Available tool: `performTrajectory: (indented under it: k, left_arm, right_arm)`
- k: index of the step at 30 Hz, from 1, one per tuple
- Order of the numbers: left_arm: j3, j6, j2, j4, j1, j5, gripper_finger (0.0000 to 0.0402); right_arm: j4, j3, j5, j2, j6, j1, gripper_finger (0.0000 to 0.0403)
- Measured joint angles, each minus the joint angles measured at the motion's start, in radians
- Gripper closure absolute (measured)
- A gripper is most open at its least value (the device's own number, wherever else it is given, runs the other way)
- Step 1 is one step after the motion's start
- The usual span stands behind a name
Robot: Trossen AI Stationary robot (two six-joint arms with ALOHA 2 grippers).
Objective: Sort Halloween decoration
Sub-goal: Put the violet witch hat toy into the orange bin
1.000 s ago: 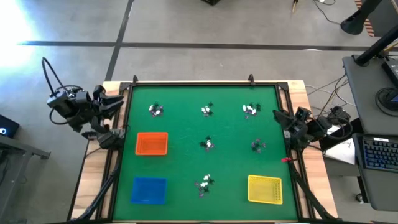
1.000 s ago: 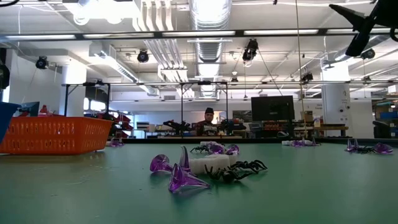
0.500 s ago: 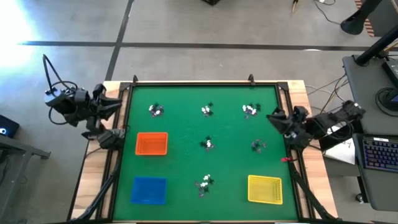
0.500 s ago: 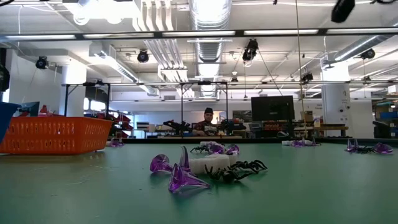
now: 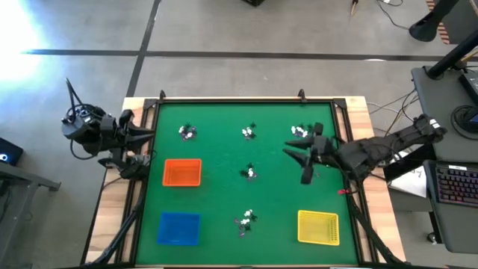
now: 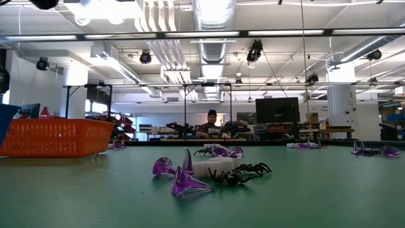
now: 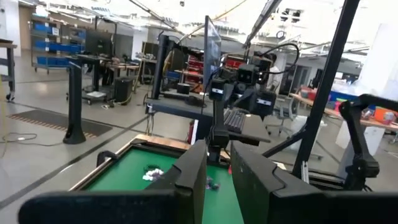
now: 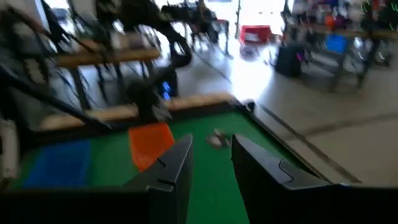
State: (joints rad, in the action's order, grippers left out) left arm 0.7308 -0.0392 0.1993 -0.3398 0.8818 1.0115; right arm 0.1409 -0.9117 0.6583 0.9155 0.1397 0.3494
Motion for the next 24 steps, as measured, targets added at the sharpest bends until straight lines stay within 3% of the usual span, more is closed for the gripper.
performTrajectory:
  k: [4,10,17,24]
  left_arm:
    - [-0.024,-0.004,0.0,0.0,0.0,0.02,0.0345]
    - [-0.053,-0.005,0.0,-0.025,0.0,0.22,0.0342]
    - [-0.042,-0.103,0.0,-0.171,0.0,0.24,0.0305]
    - [-0.043,-0.312,0.0,-0.404,0.0,0.258,0.0283]
  right_arm:
    - [0.158,-0.078,-0.004,0.063,0.053,-0.064,0.0298]
    - [0.268,-0.157,0.0,0.115,0.161,-0.118,0.0298]
    - [0.277,-0.192,0.025,0.144,0.183,-0.124,0.0298]
    - [0.334,-0.171,0.025,0.142,0.246,-0.137,0.0298]
